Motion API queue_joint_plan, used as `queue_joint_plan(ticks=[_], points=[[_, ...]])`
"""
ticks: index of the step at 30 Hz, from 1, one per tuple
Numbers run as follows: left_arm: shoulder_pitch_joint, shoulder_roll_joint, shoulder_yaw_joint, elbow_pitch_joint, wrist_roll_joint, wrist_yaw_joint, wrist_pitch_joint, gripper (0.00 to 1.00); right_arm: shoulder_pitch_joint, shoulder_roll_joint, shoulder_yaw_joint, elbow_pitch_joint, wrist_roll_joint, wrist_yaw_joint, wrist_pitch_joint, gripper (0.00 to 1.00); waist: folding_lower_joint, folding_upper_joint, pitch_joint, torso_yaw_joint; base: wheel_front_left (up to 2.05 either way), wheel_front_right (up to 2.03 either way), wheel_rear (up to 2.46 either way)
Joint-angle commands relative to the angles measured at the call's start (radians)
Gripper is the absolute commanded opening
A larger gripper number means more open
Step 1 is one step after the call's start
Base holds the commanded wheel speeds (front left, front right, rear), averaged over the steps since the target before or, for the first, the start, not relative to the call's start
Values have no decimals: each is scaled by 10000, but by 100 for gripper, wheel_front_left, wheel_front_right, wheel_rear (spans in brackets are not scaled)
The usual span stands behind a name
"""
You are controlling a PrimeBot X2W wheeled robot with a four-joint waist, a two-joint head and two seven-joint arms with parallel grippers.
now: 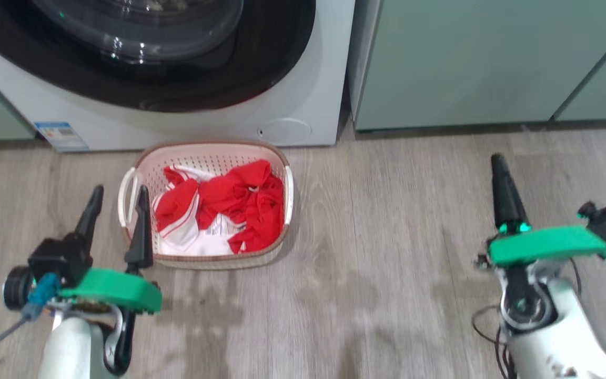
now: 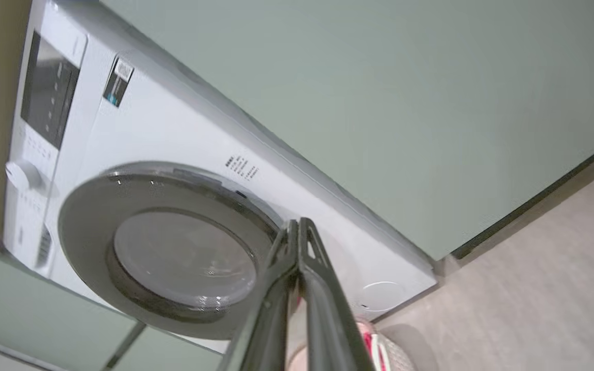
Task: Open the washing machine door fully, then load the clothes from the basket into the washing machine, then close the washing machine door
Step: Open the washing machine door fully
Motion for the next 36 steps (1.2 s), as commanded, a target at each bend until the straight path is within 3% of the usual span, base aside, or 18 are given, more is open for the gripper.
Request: queue_joint_plan(ticks=[1, 7, 14, 23, 36], points=[[-503, 98, 331, -396, 72, -11, -126, 100, -471, -1, 239, -331, 323, -2, 52, 0, 0, 0, 180, -1, 0, 0, 0], [-935, 100, 305, -768, 12, -37, -126, 100, -1448, -1, -62, -356, 4042, -2, 1077, 0, 0, 0, 1064, 46, 0, 0, 0], [-1732, 119, 148, -1137, -143, -74, -126, 100, -3379, -92, -606, 520, 6729, -2, 3062, 0, 0, 0, 2355, 273, 0, 0, 0], [-2472, 114, -110, -1329, -325, -96, -126, 100, -6103, -401, -474, 1913, 7356, -2, 4301, 0, 0, 0, 3411, 708, 0, 0, 0], [-3110, 107, -456, -1447, -491, -104, -126, 100, -9651, -537, 403, 3751, 6984, -2, 5132, 0, 0, 0, 4340, 1307, 0, 0, 0]])
